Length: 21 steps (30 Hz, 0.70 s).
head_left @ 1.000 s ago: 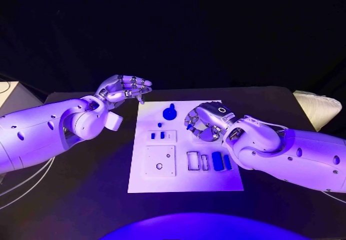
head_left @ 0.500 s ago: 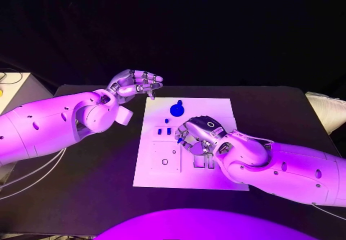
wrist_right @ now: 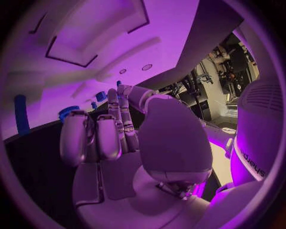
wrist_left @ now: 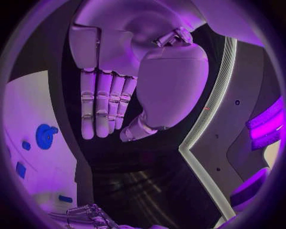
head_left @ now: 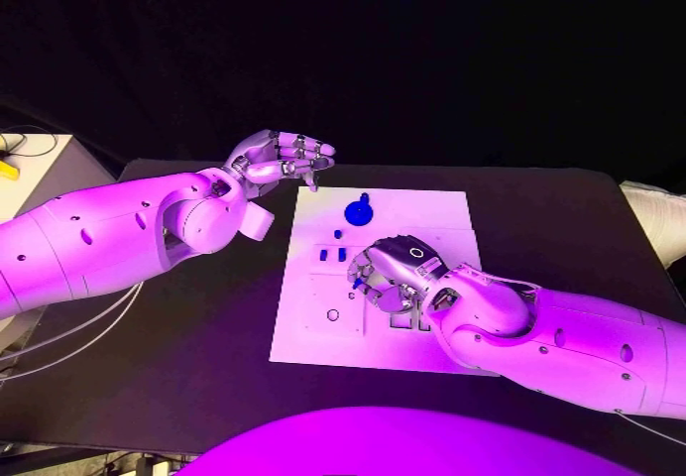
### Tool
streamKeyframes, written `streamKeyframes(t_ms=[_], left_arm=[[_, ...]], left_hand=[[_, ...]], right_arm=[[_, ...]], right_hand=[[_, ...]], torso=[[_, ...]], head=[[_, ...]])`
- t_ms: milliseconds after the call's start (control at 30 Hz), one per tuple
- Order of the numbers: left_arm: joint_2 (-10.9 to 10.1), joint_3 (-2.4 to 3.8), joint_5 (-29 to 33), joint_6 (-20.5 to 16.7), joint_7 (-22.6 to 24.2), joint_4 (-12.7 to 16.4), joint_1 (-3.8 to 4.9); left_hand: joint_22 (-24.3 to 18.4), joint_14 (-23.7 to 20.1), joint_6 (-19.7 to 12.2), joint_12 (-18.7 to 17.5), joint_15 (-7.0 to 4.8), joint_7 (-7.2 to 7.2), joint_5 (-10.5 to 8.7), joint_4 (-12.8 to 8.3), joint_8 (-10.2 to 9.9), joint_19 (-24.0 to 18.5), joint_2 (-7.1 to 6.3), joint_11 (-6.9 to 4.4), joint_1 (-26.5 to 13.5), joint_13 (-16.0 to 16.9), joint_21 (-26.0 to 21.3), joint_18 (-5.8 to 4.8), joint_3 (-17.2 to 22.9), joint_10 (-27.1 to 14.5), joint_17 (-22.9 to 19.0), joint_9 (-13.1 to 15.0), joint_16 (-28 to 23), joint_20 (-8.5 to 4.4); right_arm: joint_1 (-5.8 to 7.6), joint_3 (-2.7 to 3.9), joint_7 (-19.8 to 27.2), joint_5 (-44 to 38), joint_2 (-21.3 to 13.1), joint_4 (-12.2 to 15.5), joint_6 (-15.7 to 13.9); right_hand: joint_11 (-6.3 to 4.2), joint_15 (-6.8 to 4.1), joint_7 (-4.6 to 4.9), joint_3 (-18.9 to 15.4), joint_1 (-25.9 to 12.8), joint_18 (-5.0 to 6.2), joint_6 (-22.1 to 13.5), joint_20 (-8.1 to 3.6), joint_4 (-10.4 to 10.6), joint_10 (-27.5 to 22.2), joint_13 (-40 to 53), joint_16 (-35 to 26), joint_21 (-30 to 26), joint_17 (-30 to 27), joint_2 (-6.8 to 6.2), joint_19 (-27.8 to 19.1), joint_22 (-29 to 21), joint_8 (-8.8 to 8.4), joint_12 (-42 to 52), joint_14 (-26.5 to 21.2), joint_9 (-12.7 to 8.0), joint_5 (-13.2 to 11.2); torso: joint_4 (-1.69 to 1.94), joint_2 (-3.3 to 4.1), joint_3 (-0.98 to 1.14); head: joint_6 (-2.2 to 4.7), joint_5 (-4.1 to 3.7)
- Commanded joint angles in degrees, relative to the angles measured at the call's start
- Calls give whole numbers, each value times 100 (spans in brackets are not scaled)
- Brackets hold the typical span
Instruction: Assemble the parts on the task board
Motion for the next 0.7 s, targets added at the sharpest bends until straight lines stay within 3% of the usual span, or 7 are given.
streamKeyframes(t_ms=[33,700], left_arm=[[14,6,43,50,26,11,5],[12,5,44,72,-4,1,5]], left_hand=[[-7,10,-10,-31,14,14,16,-1,38,34,23,0,18,-6,-24,81,-45,-22,-8,-5,-20,12],[-8,10,-12,-31,15,16,15,0,38,35,23,2,16,-7,-26,81,-47,-26,-9,-6,-21,13]], right_arm=[[-27,-7,73,-121,15,0,133],[-53,-18,92,-154,42,-27,243]], right_hand=[[-115,-27,-7,43,-5,-87,28,4,2,152,8,2,15,-5,46,18,5,34,35,177,7,16],[-113,-26,-5,46,-11,-85,25,5,0,151,8,6,6,0,44,13,-4,35,34,177,11,16]], torso=[[-4,1,0],[0,1,-1]], head=[[-1,31],[-1,49]])
